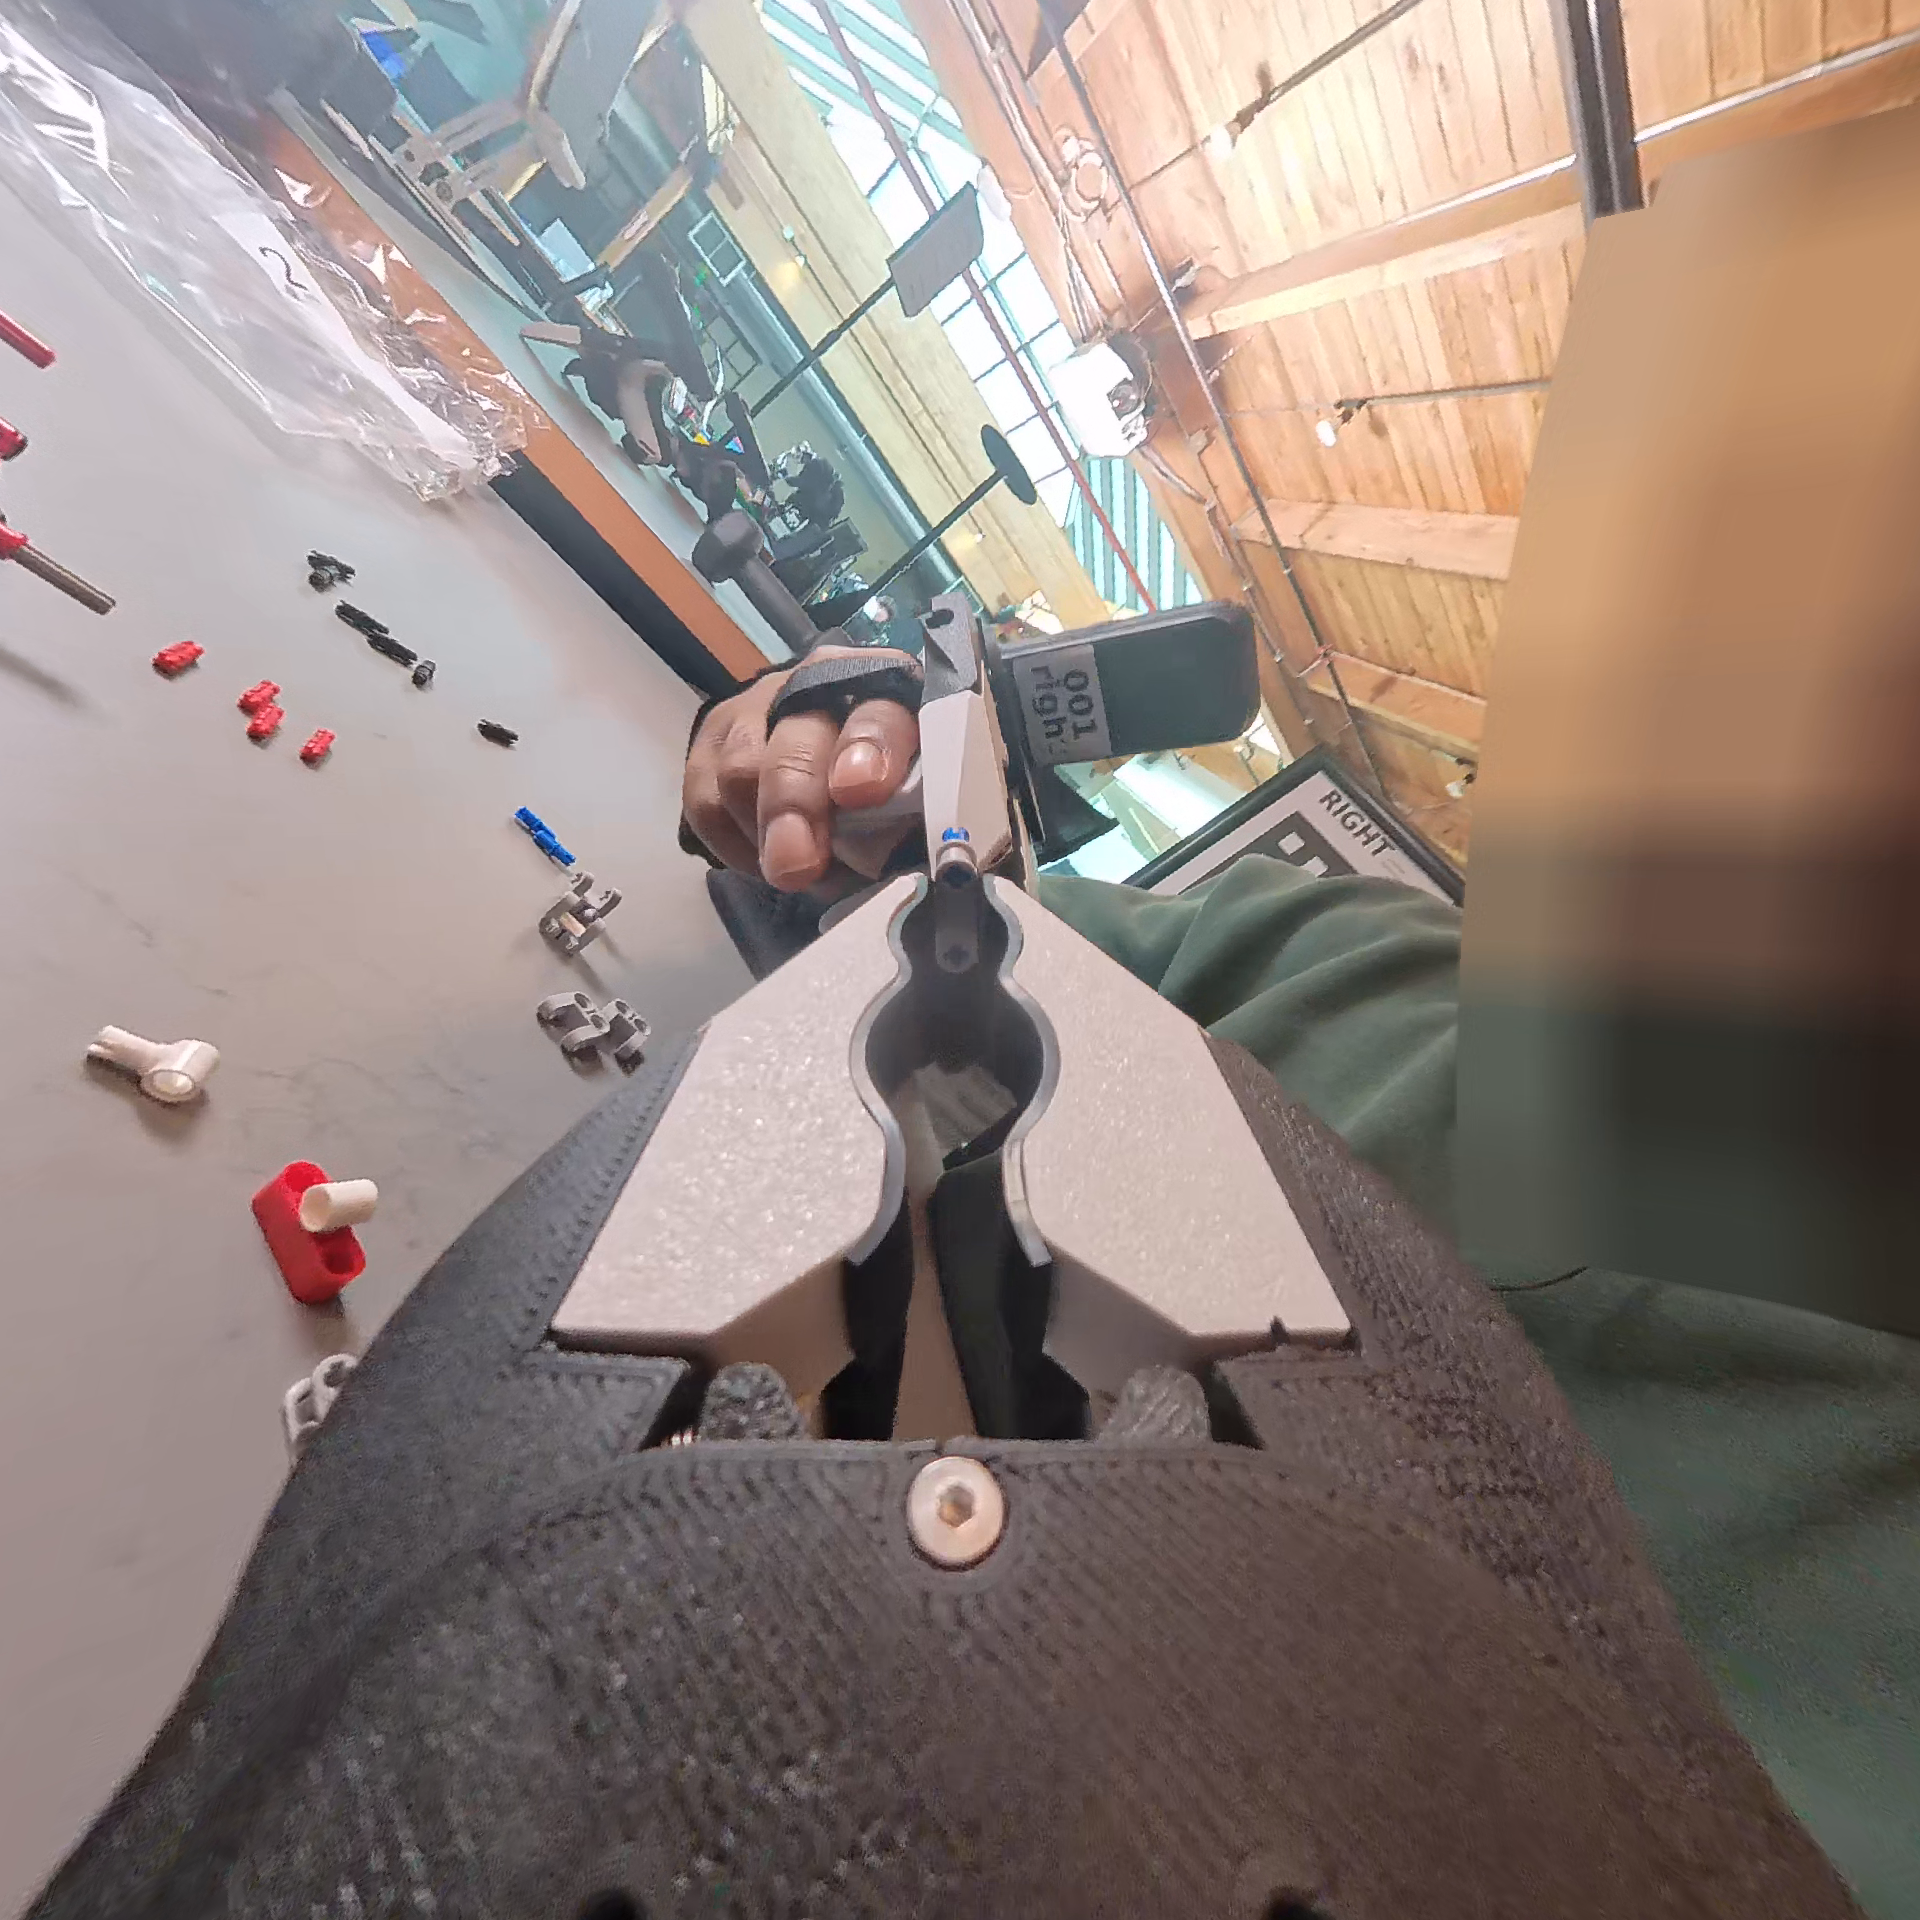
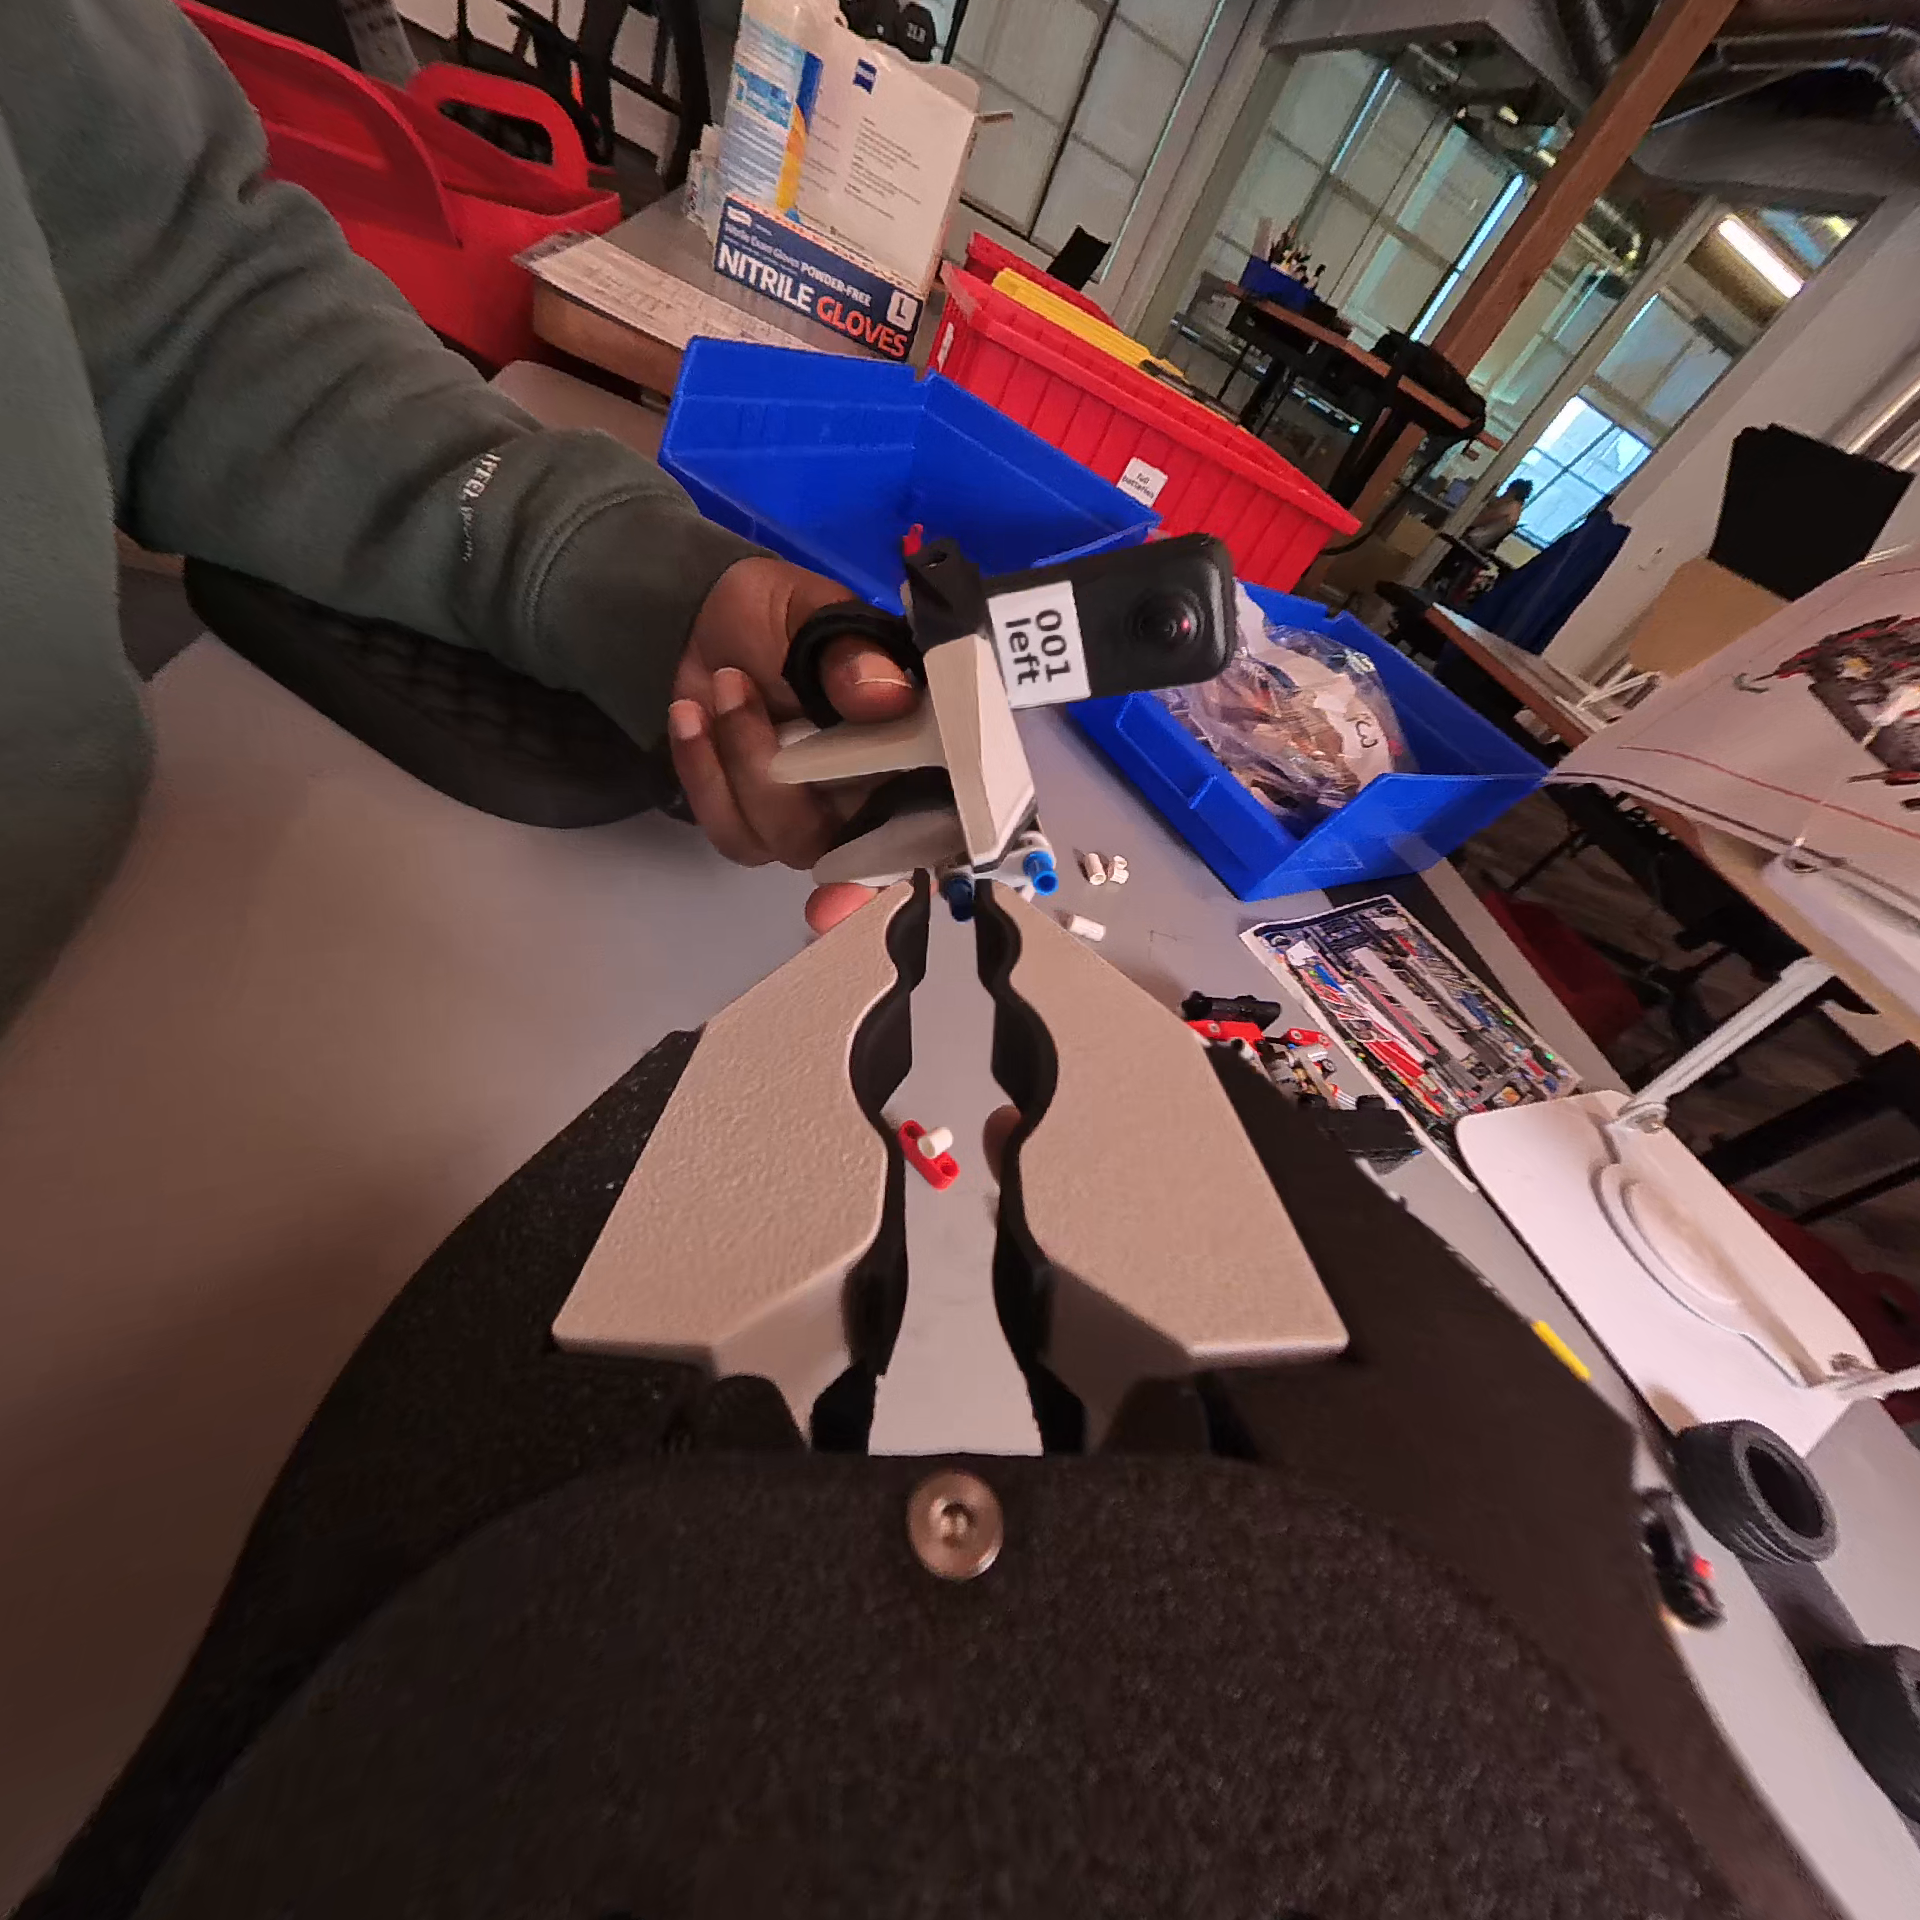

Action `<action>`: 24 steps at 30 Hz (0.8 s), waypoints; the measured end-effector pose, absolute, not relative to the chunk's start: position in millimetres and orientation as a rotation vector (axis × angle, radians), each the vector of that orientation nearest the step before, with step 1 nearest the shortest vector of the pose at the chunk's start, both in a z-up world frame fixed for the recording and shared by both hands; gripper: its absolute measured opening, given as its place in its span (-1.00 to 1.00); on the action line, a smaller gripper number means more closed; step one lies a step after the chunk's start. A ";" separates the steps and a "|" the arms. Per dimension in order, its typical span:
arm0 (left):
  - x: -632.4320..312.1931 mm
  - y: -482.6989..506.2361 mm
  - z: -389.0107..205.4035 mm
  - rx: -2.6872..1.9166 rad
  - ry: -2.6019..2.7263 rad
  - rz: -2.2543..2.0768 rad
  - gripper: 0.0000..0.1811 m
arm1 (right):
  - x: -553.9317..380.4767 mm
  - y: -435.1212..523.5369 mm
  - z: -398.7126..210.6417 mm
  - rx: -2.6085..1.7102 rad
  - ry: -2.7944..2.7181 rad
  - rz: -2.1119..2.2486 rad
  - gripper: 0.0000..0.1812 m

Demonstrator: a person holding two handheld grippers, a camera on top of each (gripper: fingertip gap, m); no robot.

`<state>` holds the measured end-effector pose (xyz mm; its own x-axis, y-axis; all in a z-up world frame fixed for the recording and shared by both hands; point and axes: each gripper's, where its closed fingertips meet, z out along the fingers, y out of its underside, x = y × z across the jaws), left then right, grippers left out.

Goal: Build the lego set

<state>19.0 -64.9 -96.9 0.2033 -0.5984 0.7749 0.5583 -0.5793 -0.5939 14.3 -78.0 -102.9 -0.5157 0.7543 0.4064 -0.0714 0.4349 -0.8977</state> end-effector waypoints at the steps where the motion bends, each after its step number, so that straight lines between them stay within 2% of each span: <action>1: 17.9 -64.0 -96.2 -1.530 0.022 -1.564 -0.95 | 13.0 -76.8 -102.0 -0.583 -1.802 1.171 -0.93; 15: 13.3 -60.7 -104.0 -1.574 -0.002 -1.523 -0.95 | 8.6 -73.5 -109.5 -0.551 -1.809 1.095 -0.97; 18: 7.6 -62.6 -103.2 -1.579 0.013 -1.492 -0.84 | 10.1 -71.1 -106.7 -0.541 -1.798 1.083 -0.97; 24: 20.2 -65.8 -106.1 -1.619 0.096 -1.465 -0.95 | 11.6 -75.8 -109.3 -0.501 -1.817 1.047 -0.97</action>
<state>20.2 -65.8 -106.1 0.2887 -0.5991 0.7468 0.4961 -0.5736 -0.6519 11.6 -75.8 -109.3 -0.4688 0.7089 0.5270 -0.1008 0.5498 -0.8292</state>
